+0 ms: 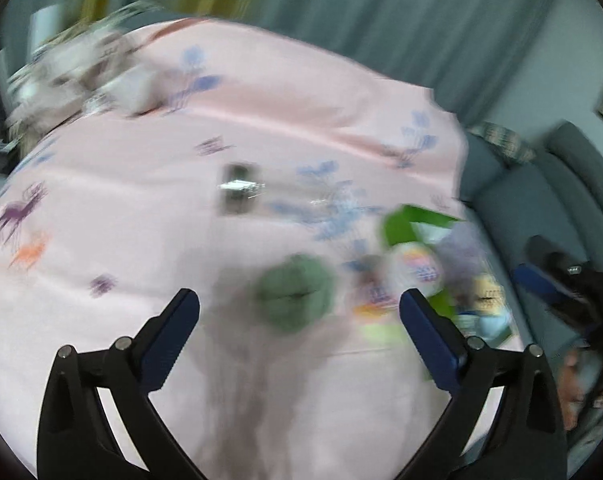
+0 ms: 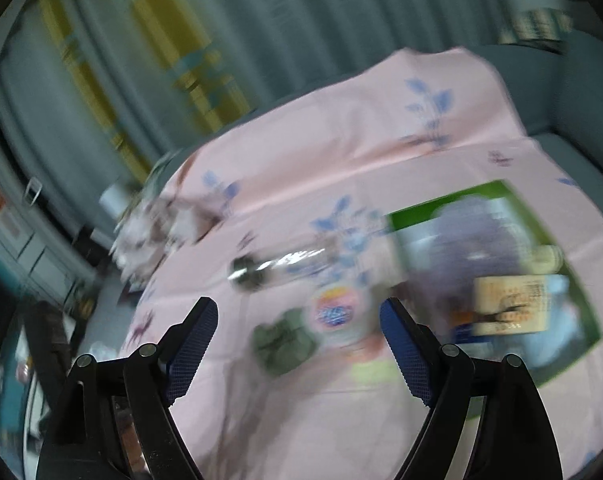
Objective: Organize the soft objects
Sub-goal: 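Move the right gripper to the green towel and grasp it, then lift the green towel with the right gripper and carry it over the box, then lower the green towel into the box and open the right gripper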
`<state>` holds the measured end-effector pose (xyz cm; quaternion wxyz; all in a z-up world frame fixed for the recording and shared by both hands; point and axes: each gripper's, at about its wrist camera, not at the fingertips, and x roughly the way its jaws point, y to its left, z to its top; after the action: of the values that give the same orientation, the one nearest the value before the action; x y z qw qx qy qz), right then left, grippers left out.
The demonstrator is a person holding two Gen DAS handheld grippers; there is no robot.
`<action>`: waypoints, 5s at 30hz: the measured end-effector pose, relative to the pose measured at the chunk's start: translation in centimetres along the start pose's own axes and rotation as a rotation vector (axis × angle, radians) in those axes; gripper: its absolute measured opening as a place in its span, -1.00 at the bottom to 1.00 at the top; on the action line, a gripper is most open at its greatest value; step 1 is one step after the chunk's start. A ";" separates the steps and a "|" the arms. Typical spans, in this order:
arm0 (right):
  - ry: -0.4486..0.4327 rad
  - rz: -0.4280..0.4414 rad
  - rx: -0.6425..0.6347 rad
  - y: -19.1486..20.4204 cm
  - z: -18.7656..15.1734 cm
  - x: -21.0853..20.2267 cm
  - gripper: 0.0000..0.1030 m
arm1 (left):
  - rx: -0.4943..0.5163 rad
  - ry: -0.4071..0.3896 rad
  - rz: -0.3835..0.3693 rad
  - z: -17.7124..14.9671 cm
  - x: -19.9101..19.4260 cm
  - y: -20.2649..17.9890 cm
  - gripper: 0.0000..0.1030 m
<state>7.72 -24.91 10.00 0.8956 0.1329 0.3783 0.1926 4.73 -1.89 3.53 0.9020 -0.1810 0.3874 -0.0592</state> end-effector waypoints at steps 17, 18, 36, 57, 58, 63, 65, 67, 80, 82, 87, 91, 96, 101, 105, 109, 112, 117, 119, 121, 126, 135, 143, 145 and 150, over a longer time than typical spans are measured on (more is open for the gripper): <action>0.322 -0.313 -0.180 5.0 -7.4 19.1 0.10 | -0.191 0.089 0.161 -5.6 -1.0 10.8 0.94; 0.335 -0.314 -0.180 4.9 -7.6 19.5 -0.08 | -0.189 0.091 0.156 -5.6 -1.1 10.9 0.94; 0.459 0.023 -0.249 7.1 -11.0 11.5 -0.77 | -0.195 0.106 0.108 -5.5 -0.5 10.4 0.93; 0.496 0.056 0.074 2.5 -10.9 16.0 0.29 | -0.110 0.278 0.015 -8.2 6.0 5.4 -0.37; 0.511 0.064 0.075 2.7 -11.2 16.5 0.28 | -0.115 0.285 0.003 -8.2 6.2 5.4 -0.47; 0.497 0.100 0.042 3.5 -11.8 17.3 -0.23 | -0.077 0.271 0.015 -8.3 6.5 4.9 -0.60; 0.491 0.127 0.051 3.6 -12.0 17.5 -0.38 | -0.065 0.271 0.025 -8.3 6.8 4.7 -0.62; 0.497 0.176 0.057 3.8 -12.0 17.3 -0.53 | -0.043 0.261 0.037 -8.3 6.7 4.3 -0.64; 0.268 0.219 0.013 4.2 -8.0 9.7 -0.59 | 0.094 0.089 -0.015 -5.2 2.4 -1.7 -0.75; 0.231 0.218 0.014 3.8 -7.3 8.4 -0.59 | 0.118 0.068 -0.027 -4.9 1.8 -2.9 -0.74; 0.157 0.214 0.026 2.3 -6.1 5.7 -0.59 | 0.176 0.028 -0.054 -4.1 0.9 -5.7 -0.75; 0.107 0.207 0.044 1.2 -5.3 4.0 -0.59 | 0.206 0.006 -0.073 -3.7 0.3 -7.4 -0.75; 0.036 0.185 0.070 -0.7 -3.9 1.3 -0.59 | 0.257 -0.014 -0.113 -2.8 0.0 -10.2 -0.75; -0.053 0.149 0.086 -2.1 -1.8 -1.9 -0.59 | 0.300 -0.049 -0.193 -1.4 -0.7 -13.7 -0.74; -0.130 0.107 0.086 -3.5 0.1 -4.6 -0.59 | 0.336 -0.071 -0.254 -0.1 -0.9 -16.7 -0.74; -0.191 0.062 0.088 -5.1 1.8 -6.4 -0.59 | 0.349 -0.075 -0.316 1.1 -0.3 -19.3 -0.74; -0.219 0.046 0.114 -6.7 2.4 -6.9 -0.59 | 0.364 -0.065 -0.349 1.7 0.8 -21.3 -0.74; -0.220 0.018 0.188 -10.5 3.0 -6.1 -0.59 | 0.397 -0.021 -0.362 1.8 3.7 -24.0 -0.74; -0.218 0.007 0.218 -11.9 2.9 -5.7 -0.59 | 0.403 0.010 -0.360 1.6 5.2 -24.9 -0.74; -0.214 0.008 0.250 -13.3 2.8 -5.1 -0.58 | 0.406 0.032 -0.361 1.6 6.4 -25.5 -0.74; -0.201 -0.001 0.326 -16.6 2.4 -3.9 -0.58 | 0.424 0.091 -0.357 0.9 9.4 -26.9 -0.73; -0.166 -0.034 0.400 -20.1 1.8 -2.4 -0.58 | 0.435 0.162 -0.340 -0.4 13.3 -28.2 -0.73; -0.133 -0.042 0.442 -21.4 1.3 -1.1 -0.58 | 0.442 0.203 -0.306 -0.8 15.0 -28.4 -0.73; -0.124 -0.043 0.451 -21.6 1.2 -0.7 -0.58 | 0.442 0.209 -0.296 -1.0 15.4 -28.4 -0.73; -0.109 -0.039 0.474 -22.3 1.0 -0.1 -0.58 | 0.437 0.230 -0.279 -1.0 16.4 -28.4 -0.73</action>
<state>13.90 -44.89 2.18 0.8620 0.3425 0.3664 0.0737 16.30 -32.58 2.32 0.8530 -0.0259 0.4365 -0.2850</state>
